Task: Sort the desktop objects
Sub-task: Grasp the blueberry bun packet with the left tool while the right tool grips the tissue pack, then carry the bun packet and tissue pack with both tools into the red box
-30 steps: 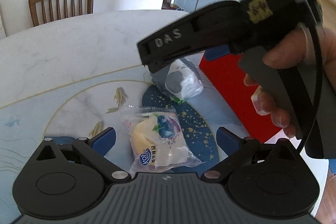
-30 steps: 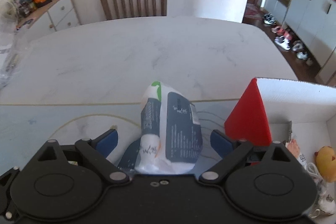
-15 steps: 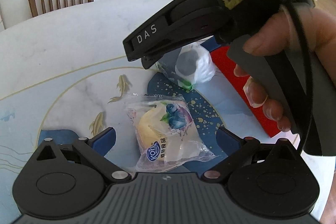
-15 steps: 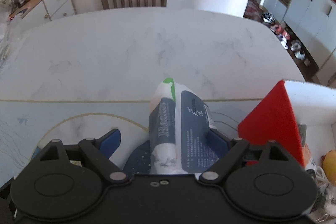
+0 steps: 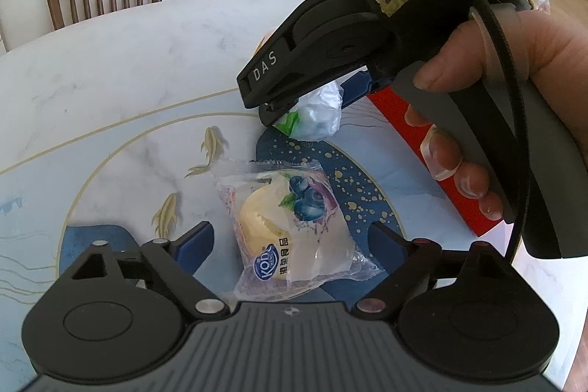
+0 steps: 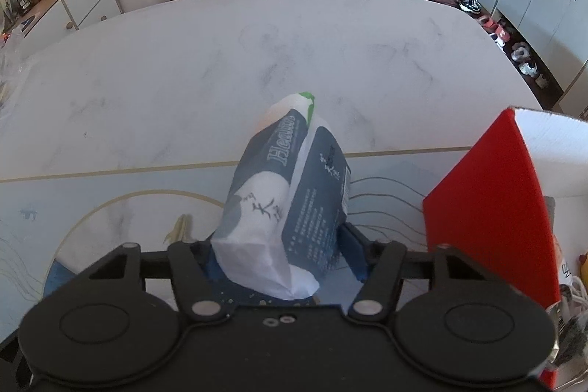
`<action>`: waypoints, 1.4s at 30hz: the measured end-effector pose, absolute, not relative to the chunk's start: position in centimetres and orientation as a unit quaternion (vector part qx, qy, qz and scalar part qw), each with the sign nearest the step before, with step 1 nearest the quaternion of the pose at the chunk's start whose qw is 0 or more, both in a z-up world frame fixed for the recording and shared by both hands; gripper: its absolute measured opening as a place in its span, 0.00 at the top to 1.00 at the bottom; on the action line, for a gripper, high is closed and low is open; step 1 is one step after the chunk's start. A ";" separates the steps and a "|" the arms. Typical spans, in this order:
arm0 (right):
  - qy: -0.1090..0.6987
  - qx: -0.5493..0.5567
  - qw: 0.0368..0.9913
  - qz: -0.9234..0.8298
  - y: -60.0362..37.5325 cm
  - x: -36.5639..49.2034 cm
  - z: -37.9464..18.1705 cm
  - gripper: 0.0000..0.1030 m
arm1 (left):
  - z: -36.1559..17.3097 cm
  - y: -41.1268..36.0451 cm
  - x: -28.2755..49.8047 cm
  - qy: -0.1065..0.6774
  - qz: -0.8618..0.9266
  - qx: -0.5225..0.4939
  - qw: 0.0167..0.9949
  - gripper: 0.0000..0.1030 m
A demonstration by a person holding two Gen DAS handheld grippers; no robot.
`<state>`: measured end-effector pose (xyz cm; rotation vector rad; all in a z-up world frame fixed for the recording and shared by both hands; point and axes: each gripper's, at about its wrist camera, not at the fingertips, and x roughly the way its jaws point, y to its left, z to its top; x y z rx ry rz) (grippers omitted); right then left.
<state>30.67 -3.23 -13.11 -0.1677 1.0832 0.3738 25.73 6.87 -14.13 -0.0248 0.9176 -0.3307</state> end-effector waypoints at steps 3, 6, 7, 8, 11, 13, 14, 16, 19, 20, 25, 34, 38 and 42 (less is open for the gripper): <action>0.511 -0.078 0.837 0.177 -3.2 30.7 -13.2 0.45 | -14.3 6.8 25.6 0.443 -0.159 -0.014 0.882 0.21; 0.512 -0.074 0.837 0.180 -3.3 30.7 -13.1 0.49 | -14.3 6.7 25.6 0.442 -0.164 -0.013 0.882 0.32; 0.512 -0.073 0.837 0.181 -3.3 30.6 -13.1 0.51 | -14.3 6.7 25.5 0.442 -0.163 -0.011 0.882 0.34; 0.511 -0.072 0.837 0.183 -3.4 30.5 -13.0 0.52 | -14.3 6.7 25.4 0.442 -0.162 -0.010 0.883 0.35; 0.508 -0.065 0.838 0.190 -3.7 30.2 -12.3 0.60 | -14.2 6.9 25.4 0.443 -0.159 -0.015 0.882 0.40; 0.507 -0.056 0.838 0.193 -3.9 30.0 -11.9 0.64 | -14.1 7.1 25.3 0.444 -0.156 -0.021 0.882 0.44; 0.506 -0.053 0.838 0.195 -4.1 29.9 -11.7 0.65 | -13.9 7.2 25.2 0.443 -0.155 -0.022 0.883 0.45; 0.504 -0.046 0.839 0.199 -4.4 29.6 -11.2 0.69 | -13.6 7.3 25.0 0.440 -0.155 -0.023 0.884 0.46; 0.498 -0.037 0.842 0.205 -4.8 29.0 -10.4 0.70 | -13.0 7.4 24.4 0.432 -0.155 -0.025 0.888 0.46; 0.496 -0.032 0.843 0.206 -5.0 28.8 -10.2 0.70 | -12.8 7.4 24.3 0.430 -0.155 -0.027 0.889 0.47; 0.487 -0.015 0.847 0.214 -5.9 27.8 -8.7 0.70 | -11.5 7.5 23.4 0.421 -0.154 -0.033 0.893 0.47; 0.470 0.008 0.853 0.224 -8.3 25.7 -6.0 0.70 | -8.3 7.9 21.8 0.389 -0.146 -0.049 0.908 0.47; 0.463 0.015 0.856 0.229 -9.6 24.6 -4.9 0.70 | -6.8 7.6 21.2 0.374 -0.146 -0.053 0.914 0.47; 0.455 0.019 0.859 0.233 -10.9 23.5 -4.0 0.70 | -5.6 7.5 20.5 0.360 -0.147 -0.056 0.919 0.47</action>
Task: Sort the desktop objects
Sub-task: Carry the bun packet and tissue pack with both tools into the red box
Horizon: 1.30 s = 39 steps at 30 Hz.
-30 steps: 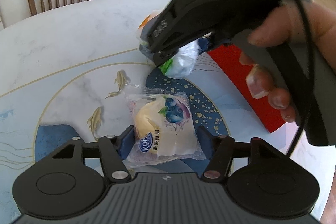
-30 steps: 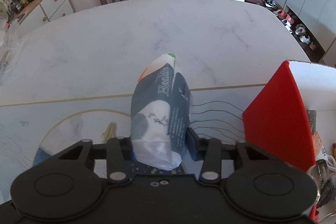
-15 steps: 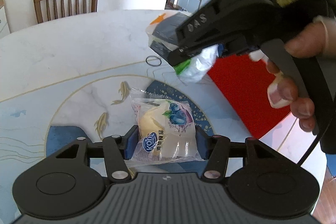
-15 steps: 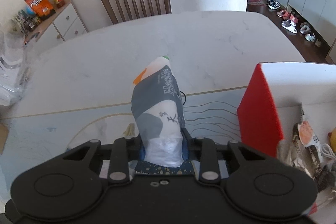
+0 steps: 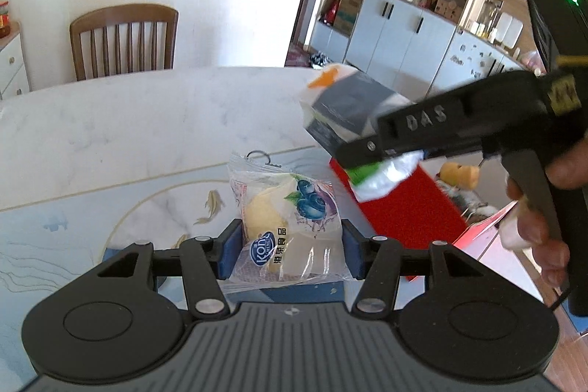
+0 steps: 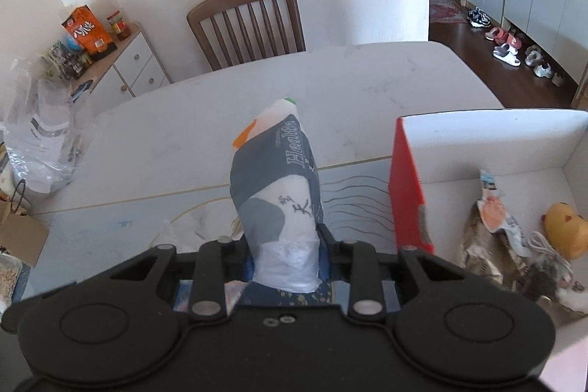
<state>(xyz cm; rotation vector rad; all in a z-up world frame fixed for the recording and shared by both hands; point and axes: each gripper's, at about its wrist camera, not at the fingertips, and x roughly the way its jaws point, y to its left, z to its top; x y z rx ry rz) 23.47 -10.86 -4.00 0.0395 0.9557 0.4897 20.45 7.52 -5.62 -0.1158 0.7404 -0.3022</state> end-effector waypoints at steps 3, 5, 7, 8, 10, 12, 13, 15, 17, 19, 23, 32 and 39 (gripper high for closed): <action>0.452 0.027 0.860 0.237 -11.8 22.8 -3.4 0.70 | -4.9 7.3 20.0 0.352 -0.147 -0.059 0.922 0.47; 0.451 0.032 0.859 0.240 -12.5 22.3 -3.0 0.70 | -4.2 7.0 19.7 0.347 -0.148 -0.062 0.924 0.47; 0.450 0.038 0.859 0.241 -13.2 21.7 -2.8 0.70 | -3.7 6.7 19.5 0.343 -0.149 -0.062 0.925 0.47; 0.449 0.041 0.859 0.241 -13.7 21.4 -2.6 0.70 | -3.4 6.6 19.6 0.341 -0.150 -0.061 0.926 0.47; 0.449 0.048 0.859 0.240 -14.5 21.0 -2.4 0.70 | -3.0 6.2 19.5 0.338 -0.152 -0.061 0.927 0.47; 0.447 0.054 0.860 0.239 -15.5 20.5 -2.2 0.70 | -2.5 5.9 19.5 0.335 -0.154 -0.063 0.927 0.47; 0.445 0.055 0.861 0.239 -16.0 20.3 -2.0 0.70 | -2.3 5.7 19.6 0.334 -0.155 -0.064 0.928 0.47; 0.442 0.057 0.863 0.239 -17.4 19.9 -1.7 0.70 | -1.8 5.3 19.5 0.330 -0.157 -0.063 0.929 0.47; 0.441 0.062 0.864 0.237 -18.5 19.7 -1.4 0.70 | -1.4 4.8 19.6 0.327 -0.160 -0.062 0.929 0.47; 0.440 0.067 0.864 0.233 -19.6 19.6 -1.3 0.70 | -1.0 4.3 19.6 0.323 -0.162 -0.061 0.930 0.47; 0.440 0.076 0.866 0.225 -21.9 19.5 -1.2 0.70 | -0.6 2.8 19.8 0.320 -0.169 -0.055 0.931 0.47; 0.442 0.084 0.868 0.209 -26.4 20.1 -1.7 0.70 | -0.3 -0.9 21.1 0.322 -0.182 -0.041 0.928 0.47; 0.442 0.086 0.872 0.191 -29.9 21.3 -2.3 0.70 | -0.8 -4.3 22.4 0.326 -0.194 -0.026 0.925 0.47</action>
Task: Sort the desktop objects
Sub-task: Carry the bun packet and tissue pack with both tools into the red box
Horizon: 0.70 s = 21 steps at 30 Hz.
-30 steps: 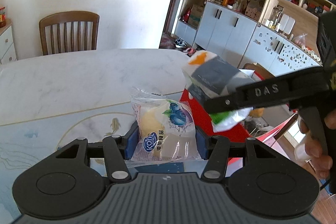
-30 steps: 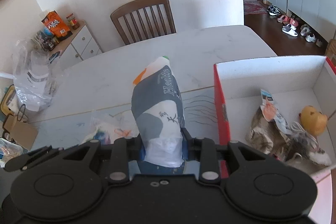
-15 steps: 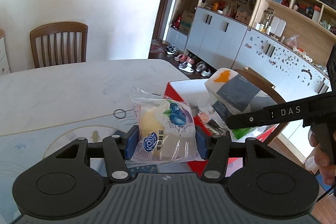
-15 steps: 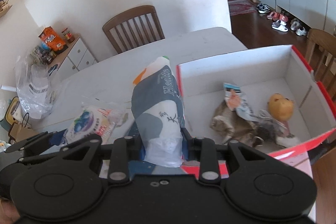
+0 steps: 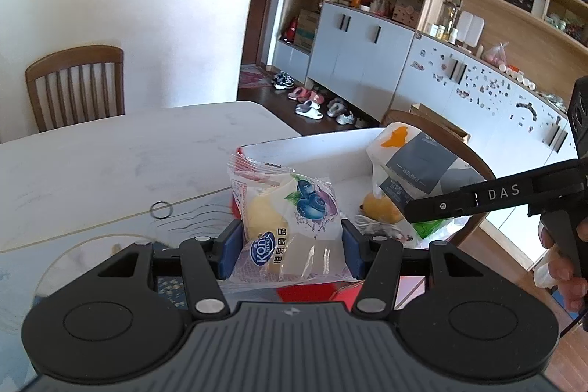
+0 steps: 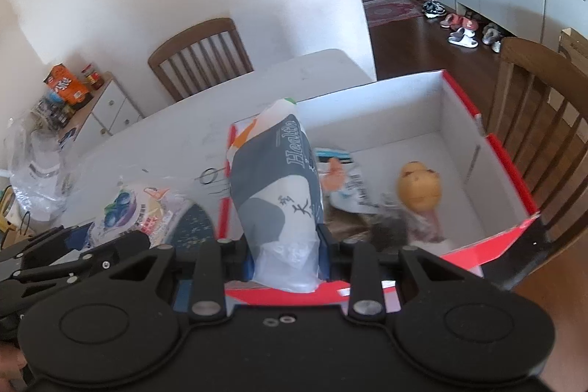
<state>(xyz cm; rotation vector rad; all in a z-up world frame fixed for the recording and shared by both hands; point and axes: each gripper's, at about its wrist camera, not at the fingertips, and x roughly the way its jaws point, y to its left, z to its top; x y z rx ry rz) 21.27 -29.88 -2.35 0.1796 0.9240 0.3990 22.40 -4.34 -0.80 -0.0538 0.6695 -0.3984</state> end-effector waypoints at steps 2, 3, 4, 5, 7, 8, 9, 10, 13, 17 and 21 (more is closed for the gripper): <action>0.441 0.087 0.873 0.188 -30.8 21.7 -2.4 0.70 | -1.0 -5.4 22.8 0.329 -0.197 -0.022 0.923 0.47; 0.441 0.086 0.874 0.186 -31.3 21.9 -2.5 0.70 | -1.0 -5.9 23.0 0.330 -0.198 -0.020 0.923 0.47; 0.440 0.086 0.875 0.185 -31.6 22.0 -2.6 0.70 | -1.1 -6.4 23.2 0.331 -0.199 -0.018 0.922 0.47; 0.440 0.086 0.875 0.183 -31.9 22.2 -2.6 0.70 | -1.2 -6.8 23.4 0.332 -0.200 -0.016 0.922 0.47; 0.439 0.086 0.876 0.180 -32.5 22.5 -2.7 0.70 | -1.4 -7.8 23.8 0.335 -0.202 -0.014 0.920 0.47; 0.439 0.086 0.876 0.179 -32.8 22.8 -2.8 0.70 | -1.5 -8.1 24.0 0.336 -0.203 -0.013 0.920 0.47; 0.440 0.085 0.876 0.177 -33.0 23.0 -2.9 0.70 | -1.6 -8.5 24.2 0.338 -0.203 -0.012 0.919 0.47; 0.441 0.084 0.876 0.176 -33.3 23.2 -3.1 0.70 | -1.7 -9.0 24.5 0.341 -0.205 -0.010 0.918 0.47; 0.445 0.083 0.875 0.174 -33.8 24.0 -3.6 0.70 | -2.2 -10.1 25.4 0.346 -0.207 -0.005 0.915 0.47; 0.449 0.078 0.873 0.175 -34.0 25.0 -4.2 0.70 | -2.9 -11.5 26.5 0.349 -0.207 0.008 0.914 0.47; 0.459 0.071 0.867 0.180 -34.0 26.0 -5.3 0.70 | -4.0 -12.8 27.6 0.360 -0.204 0.020 0.910 0.47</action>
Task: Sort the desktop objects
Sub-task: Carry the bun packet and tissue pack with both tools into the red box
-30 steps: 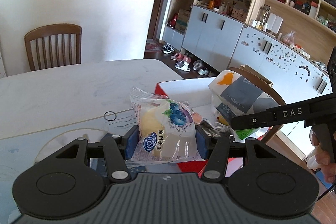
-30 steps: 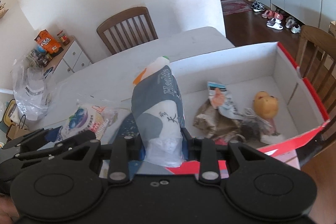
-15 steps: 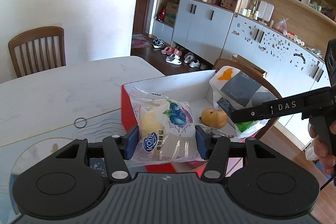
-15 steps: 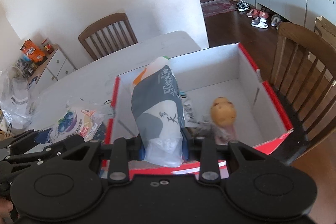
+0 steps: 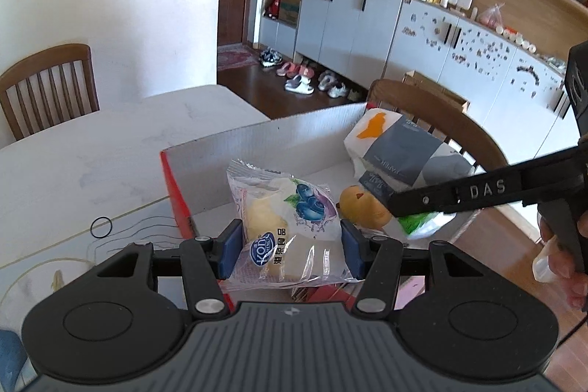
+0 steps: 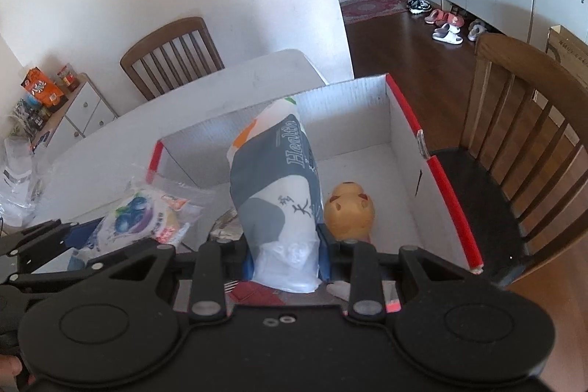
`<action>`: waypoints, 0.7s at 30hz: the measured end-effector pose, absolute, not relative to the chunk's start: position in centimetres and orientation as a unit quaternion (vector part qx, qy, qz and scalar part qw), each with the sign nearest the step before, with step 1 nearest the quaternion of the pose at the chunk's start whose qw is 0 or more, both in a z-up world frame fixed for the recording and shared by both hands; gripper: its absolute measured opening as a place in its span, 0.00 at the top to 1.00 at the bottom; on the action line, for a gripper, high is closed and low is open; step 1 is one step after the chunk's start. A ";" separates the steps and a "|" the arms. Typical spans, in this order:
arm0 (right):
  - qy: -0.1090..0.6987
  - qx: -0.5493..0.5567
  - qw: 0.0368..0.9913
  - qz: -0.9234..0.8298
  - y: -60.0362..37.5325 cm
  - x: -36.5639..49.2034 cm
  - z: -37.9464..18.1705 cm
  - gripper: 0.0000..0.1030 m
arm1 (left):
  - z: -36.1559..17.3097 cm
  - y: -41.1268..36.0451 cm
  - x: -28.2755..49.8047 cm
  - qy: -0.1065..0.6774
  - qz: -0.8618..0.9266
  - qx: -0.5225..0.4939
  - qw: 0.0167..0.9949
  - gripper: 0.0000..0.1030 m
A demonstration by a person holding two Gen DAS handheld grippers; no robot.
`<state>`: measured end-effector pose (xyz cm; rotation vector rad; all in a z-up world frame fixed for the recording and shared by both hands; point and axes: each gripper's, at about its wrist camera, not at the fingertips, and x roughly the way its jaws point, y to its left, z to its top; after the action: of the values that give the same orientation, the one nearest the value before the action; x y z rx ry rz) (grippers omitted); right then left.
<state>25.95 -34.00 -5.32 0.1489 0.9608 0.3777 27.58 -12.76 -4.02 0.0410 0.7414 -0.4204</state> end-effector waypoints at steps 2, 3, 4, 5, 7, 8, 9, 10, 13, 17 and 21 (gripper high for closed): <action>0.467 0.068 0.863 0.182 -33.9 26.3 -6.0 0.70 | -4.5 -13.3 28.2 0.364 -0.200 0.025 0.909 0.47; 0.470 0.069 0.860 0.185 -34.0 26.5 -6.3 0.70 | -4.7 -13.6 28.5 0.367 -0.199 0.026 0.908 0.47; 0.473 0.069 0.858 0.188 -34.0 26.6 -6.6 0.70 | -4.9 -13.9 28.8 0.370 -0.199 0.027 0.907 0.47; 0.474 0.068 0.857 0.188 -34.0 26.7 -6.8 0.70 | -5.1 -14.1 29.0 0.372 -0.198 0.028 0.906 0.47; 0.476 0.068 0.856 0.188 -33.9 26.8 -7.2 0.70 | -5.5 -14.4 29.5 0.378 -0.197 0.030 0.904 0.47; 0.478 0.068 0.855 0.189 -33.9 26.9 -7.4 0.70 | -5.7 -14.6 29.7 0.381 -0.195 0.030 0.903 0.47; 0.479 0.067 0.855 0.188 -34.0 27.0 -7.5 0.70 | -5.9 -14.8 29.9 0.385 -0.194 0.030 0.902 0.47; 0.480 0.064 0.855 0.188 -34.1 27.1 -7.7 0.70 | -6.1 -14.9 30.1 0.388 -0.193 0.030 0.901 0.47; 0.485 0.057 0.852 0.189 -34.4 27.4 -8.1 0.69 | -6.6 -15.2 30.6 0.396 -0.190 0.035 0.897 0.47; 0.490 0.046 0.848 0.197 -34.4 27.3 -8.5 0.69 | -7.4 -15.3 31.6 0.415 -0.186 0.030 0.890 0.47; 0.496 0.033 0.845 0.195 -34.3 27.5 -9.2 0.69 | -8.2 -15.4 32.4 0.434 -0.181 0.025 0.882 0.47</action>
<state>27.50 -34.30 -9.24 0.0701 1.0473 0.4107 32.41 -15.37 -8.20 0.0511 0.9042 -0.3760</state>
